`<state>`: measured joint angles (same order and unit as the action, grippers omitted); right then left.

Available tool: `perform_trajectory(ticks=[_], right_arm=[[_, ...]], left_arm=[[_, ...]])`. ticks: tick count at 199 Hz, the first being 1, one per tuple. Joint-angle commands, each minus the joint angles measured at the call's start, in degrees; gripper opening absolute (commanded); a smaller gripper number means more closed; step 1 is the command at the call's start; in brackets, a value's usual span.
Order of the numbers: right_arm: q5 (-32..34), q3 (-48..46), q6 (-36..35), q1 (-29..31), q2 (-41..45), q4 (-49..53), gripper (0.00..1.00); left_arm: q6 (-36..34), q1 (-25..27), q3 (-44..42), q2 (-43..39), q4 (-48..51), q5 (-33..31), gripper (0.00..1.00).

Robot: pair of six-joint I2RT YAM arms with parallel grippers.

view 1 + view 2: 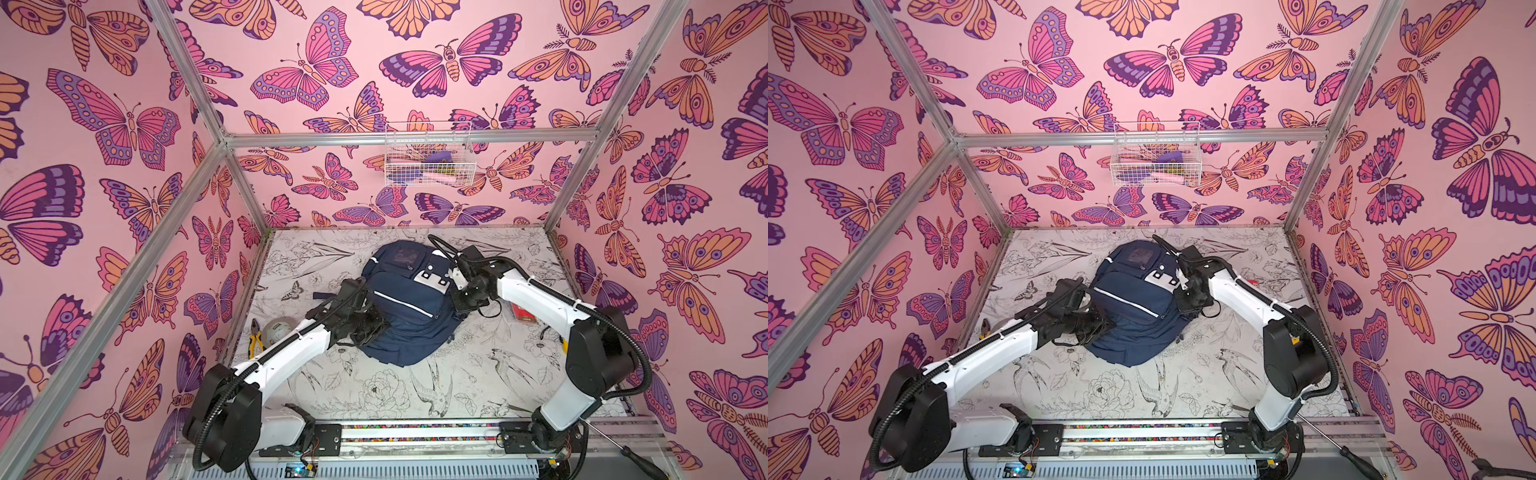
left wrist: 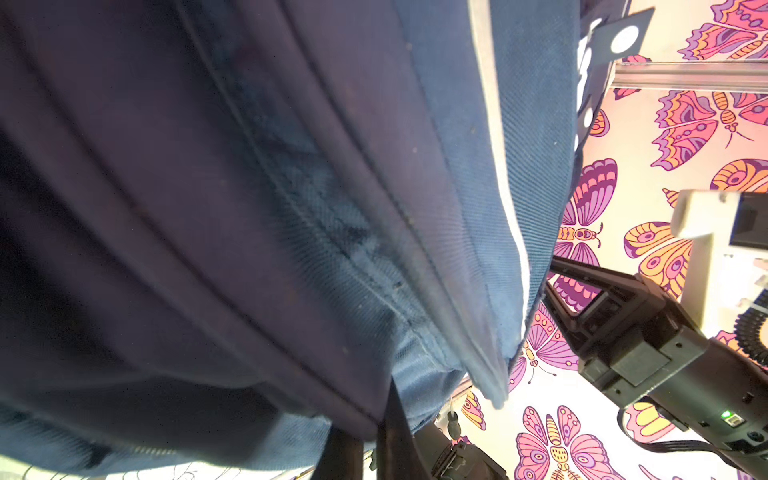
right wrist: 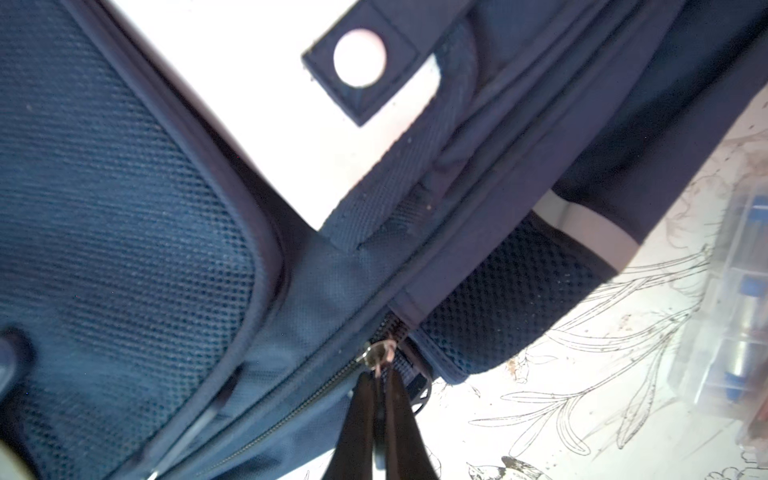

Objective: Pack the student bag

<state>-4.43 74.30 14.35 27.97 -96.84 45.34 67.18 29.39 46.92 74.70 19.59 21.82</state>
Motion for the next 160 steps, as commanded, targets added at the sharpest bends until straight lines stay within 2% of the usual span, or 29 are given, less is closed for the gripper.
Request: perform_trajectory(ticks=[1, 22, 52, 71, 80, 103, 115, 137, 140, 160], right_arm=[[-2.2, -2.0, 1.0, 0.6, 2.0, 3.3, 0.00], [0.4, -2.9, 2.3, 0.6, 2.8, 2.8, 0.00], [-5.0, -2.1, 3.1, 0.6, 2.8, 1.6, 0.00], [-4.4, -2.7, 4.6, 0.7, 3.4, 0.8, 0.01], [-2.9, -2.7, 5.0, 0.6, 3.5, 1.1, 0.06], [0.7, -1.7, 5.2, 0.6, 4.4, 2.7, 0.30], [2.5, -0.7, 5.6, 0.6, 5.9, 3.4, 0.38], [8.3, 2.9, 8.0, 0.6, 8.8, 6.6, 0.45], [9.3, 3.6, 8.4, 0.6, 9.0, 7.2, 0.46], [10.1, 6.8, 11.5, 0.7, 10.2, 9.7, 0.47]], left_arm=[[1.1, -0.2, -1.0, -1.2, 1.2, -2.1, 0.00], [1.2, -0.2, -1.0, -1.2, 1.1, -2.0, 0.00], [1.4, -0.2, -1.1, -1.2, 1.0, -1.9, 0.00], [1.5, -0.1, -1.2, -1.2, 0.9, -1.9, 0.00], [1.6, -0.1, -1.4, -1.1, 0.9, -2.0, 0.00], [1.7, -0.2, -1.8, -1.2, 0.9, -1.8, 0.00], [1.3, -0.2, -1.5, -1.2, 0.9, -1.2, 0.00], [0.7, -0.2, -0.7, -1.1, 0.9, -0.8, 0.27], [0.5, -0.2, -0.5, -3.1, 1.0, -0.9, 0.30], [-2.2, -0.2, 1.2, -4.2, 1.9, -0.9, 0.42]])
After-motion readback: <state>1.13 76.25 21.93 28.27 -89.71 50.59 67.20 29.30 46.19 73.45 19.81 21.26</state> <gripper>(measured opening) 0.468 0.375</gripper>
